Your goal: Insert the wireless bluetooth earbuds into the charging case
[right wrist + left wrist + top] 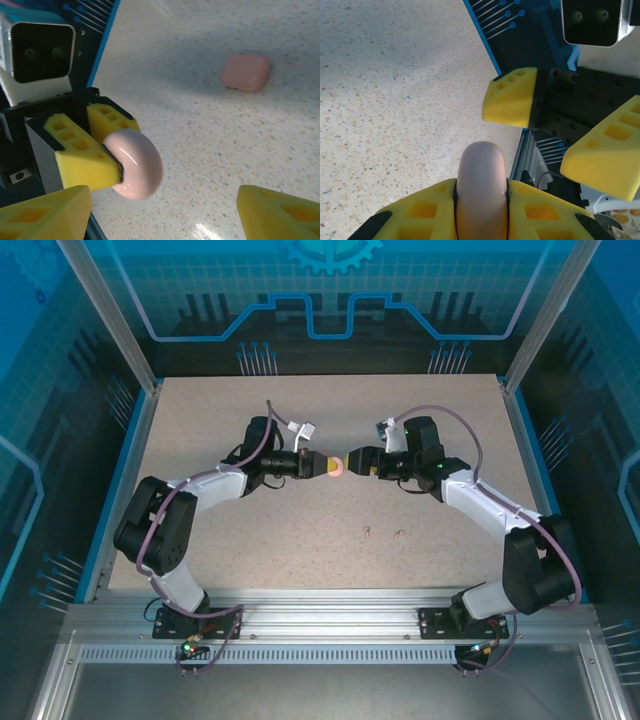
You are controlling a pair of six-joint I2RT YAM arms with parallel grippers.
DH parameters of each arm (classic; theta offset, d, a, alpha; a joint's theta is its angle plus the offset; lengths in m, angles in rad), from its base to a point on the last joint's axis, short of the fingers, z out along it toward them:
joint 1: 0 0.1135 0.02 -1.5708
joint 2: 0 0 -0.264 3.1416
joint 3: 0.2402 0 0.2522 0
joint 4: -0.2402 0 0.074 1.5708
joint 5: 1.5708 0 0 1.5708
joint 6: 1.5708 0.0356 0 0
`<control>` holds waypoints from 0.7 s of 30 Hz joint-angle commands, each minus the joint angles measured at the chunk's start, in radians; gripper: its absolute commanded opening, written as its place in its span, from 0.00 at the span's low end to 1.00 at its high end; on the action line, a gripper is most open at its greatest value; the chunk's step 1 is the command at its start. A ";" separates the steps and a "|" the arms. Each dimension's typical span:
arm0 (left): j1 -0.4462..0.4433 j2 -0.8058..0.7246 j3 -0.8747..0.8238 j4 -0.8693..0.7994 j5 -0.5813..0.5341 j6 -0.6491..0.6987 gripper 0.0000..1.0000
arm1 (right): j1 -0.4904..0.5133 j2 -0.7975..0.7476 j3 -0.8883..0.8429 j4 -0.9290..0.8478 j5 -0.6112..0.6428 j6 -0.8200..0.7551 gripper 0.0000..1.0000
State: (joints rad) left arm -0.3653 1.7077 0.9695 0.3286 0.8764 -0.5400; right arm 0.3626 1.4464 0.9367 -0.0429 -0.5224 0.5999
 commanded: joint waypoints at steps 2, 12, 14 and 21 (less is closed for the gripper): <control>0.004 -0.040 0.038 -0.063 0.059 0.041 0.00 | 0.023 0.045 0.024 0.072 -0.039 -0.017 0.77; 0.003 -0.064 0.051 -0.045 0.062 0.031 0.00 | 0.011 0.130 -0.004 0.092 0.017 0.003 0.72; 0.004 -0.077 0.052 -0.044 0.067 0.032 0.00 | -0.025 0.140 -0.041 0.128 0.018 0.031 0.71; 0.003 -0.103 0.039 -0.042 0.066 0.035 0.00 | -0.084 0.136 -0.103 0.156 -0.023 0.071 0.68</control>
State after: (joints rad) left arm -0.3592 1.6394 0.9813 0.2703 0.9073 -0.5232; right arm 0.2848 1.5955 0.8536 0.0902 -0.5247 0.6476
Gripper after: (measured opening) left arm 0.230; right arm 0.683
